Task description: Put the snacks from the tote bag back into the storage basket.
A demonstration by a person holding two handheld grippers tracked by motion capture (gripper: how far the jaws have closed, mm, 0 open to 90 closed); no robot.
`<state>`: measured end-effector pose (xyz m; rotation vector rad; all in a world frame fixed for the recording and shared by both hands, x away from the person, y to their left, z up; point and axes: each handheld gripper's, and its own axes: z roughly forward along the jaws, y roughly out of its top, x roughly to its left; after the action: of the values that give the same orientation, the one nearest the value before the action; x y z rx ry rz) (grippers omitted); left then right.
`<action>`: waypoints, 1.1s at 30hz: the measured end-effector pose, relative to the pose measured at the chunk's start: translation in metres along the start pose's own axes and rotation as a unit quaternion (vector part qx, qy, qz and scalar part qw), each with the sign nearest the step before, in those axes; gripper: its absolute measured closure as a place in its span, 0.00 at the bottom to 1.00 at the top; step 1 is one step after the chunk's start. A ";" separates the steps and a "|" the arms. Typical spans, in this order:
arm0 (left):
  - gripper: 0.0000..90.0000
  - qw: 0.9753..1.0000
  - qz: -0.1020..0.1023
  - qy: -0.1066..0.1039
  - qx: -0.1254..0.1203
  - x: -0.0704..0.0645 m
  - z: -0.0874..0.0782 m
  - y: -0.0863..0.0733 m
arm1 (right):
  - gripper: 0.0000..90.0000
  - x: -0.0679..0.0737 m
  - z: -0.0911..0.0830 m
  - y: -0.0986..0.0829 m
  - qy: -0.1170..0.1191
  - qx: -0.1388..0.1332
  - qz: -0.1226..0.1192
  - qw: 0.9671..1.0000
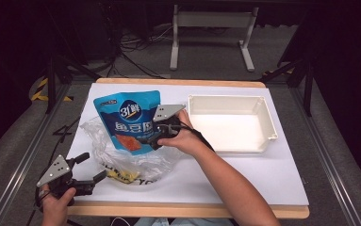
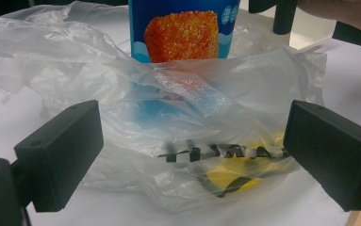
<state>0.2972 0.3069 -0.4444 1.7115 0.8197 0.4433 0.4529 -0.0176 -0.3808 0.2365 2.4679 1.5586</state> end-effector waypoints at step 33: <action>0.07 1.000 -0.004 -0.001 -0.003 0.001 -0.001 0.000 | 0.54 -0.005 0.019 -0.010 0.036 0.055 -0.041 0.997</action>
<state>0.2971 0.3082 -0.4445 1.7013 0.8227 0.4379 0.4622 -0.0059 -0.3972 0.0964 2.5861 1.4241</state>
